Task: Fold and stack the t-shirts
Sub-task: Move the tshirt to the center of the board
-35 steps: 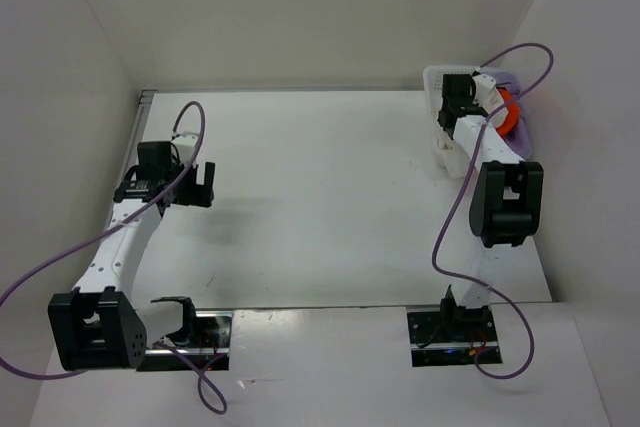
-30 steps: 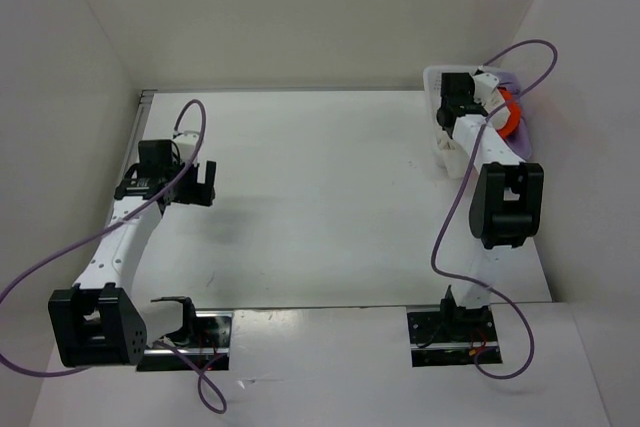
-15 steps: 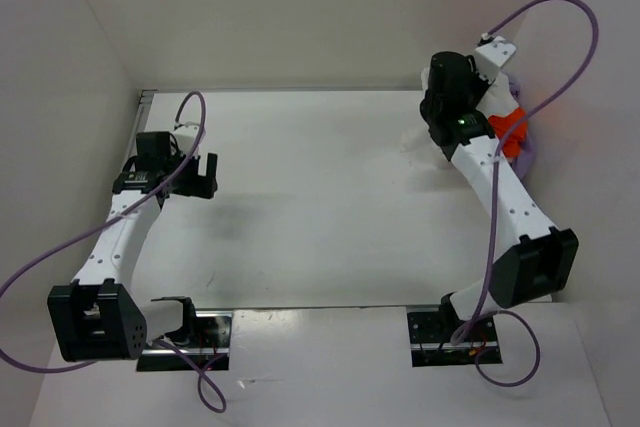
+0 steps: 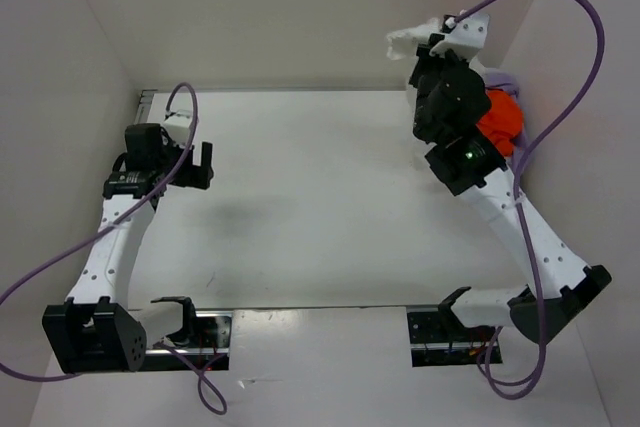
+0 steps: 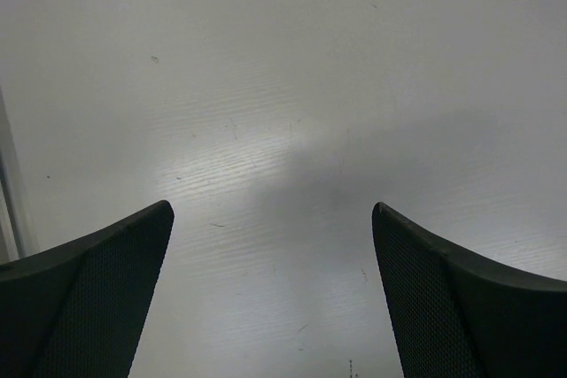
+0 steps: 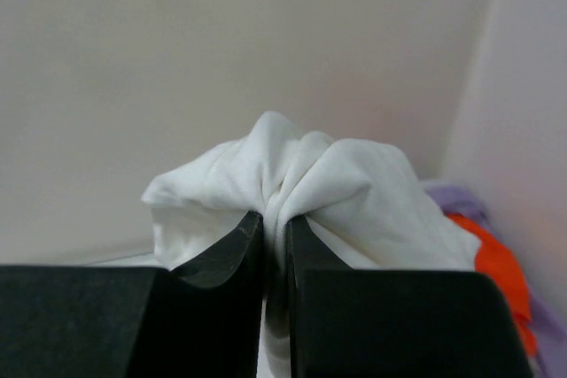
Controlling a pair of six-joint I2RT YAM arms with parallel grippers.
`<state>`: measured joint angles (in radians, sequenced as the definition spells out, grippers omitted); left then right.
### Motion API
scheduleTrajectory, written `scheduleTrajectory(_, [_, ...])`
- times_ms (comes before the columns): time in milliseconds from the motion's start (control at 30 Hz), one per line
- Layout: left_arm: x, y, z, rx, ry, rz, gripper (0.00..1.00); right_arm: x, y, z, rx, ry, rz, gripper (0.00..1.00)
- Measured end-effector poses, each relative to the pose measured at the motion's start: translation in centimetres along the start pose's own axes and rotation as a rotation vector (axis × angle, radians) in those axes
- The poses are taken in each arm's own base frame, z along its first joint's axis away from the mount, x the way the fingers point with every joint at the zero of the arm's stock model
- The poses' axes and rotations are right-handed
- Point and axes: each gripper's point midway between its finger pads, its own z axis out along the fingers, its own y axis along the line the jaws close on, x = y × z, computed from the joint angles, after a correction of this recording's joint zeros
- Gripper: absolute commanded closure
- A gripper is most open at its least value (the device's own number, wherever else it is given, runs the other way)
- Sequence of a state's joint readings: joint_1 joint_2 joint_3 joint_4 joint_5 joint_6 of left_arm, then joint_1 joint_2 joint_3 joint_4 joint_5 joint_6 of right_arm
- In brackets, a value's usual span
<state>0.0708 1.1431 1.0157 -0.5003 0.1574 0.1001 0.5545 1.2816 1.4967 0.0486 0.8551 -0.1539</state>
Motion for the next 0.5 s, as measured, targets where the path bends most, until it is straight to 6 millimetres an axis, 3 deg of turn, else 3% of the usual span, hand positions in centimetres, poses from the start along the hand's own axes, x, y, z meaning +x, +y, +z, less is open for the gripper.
scheduleTrajectory(100, [-1.2,0.3,-0.7,-0.016,-0.033,-0.004,0.01,-4.3,3.6,-2.1,-0.217,-0.07,0.058,1.0])
scheduleTrajectory(200, [-2.8,1.4,-1.6,-0.059,-0.071,-0.033,0.01,-9.4,6.0,-4.1,-0.4,-0.15,0.156,1.0])
scheduleTrajectory(233, [-3.6,2.0,-2.0,-0.077,-0.089,-0.039,0.01,-11.1,6.3,-4.6,-0.442,-0.173,0.191,0.96])
scheduleTrajectory(300, [-5.7,3.0,-3.2,-0.116,-0.139,-0.042,0.01,-13.3,6.9,-4.8,-0.477,-0.2,0.252,0.76])
scheduleTrajectory(333, [-6.9,3.6,-3.8,-0.136,-0.171,-0.039,0.01,-13.4,7.3,-4.6,-0.479,-0.198,0.269,0.69])
scheduleTrajectory(367, [-8.0,4.1,-4.5,-0.156,-0.203,-0.028,0.01,-13.1,7.7,-4.4,-0.475,-0.186,0.282,0.4])
scheduleTrajectory(400, [-8.9,4.4,-5.0,-0.171,-0.226,-0.021,0.01,-12.3,8.2,-4.1,-0.473,-0.163,0.292,0.25])
scheduleTrajectory(433, [-9.4,4.7,-5.4,-0.183,-0.242,-0.012,0.01,-10.7,9.0,-3.7,-0.471,-0.127,0.285,0.17])
scheduleTrajectory(500, [-9.8,5.0,-5.7,-0.196,-0.248,0.024,0.01,-5.7,11.0,-2.1,-0.46,-0.015,0.24,0.03])
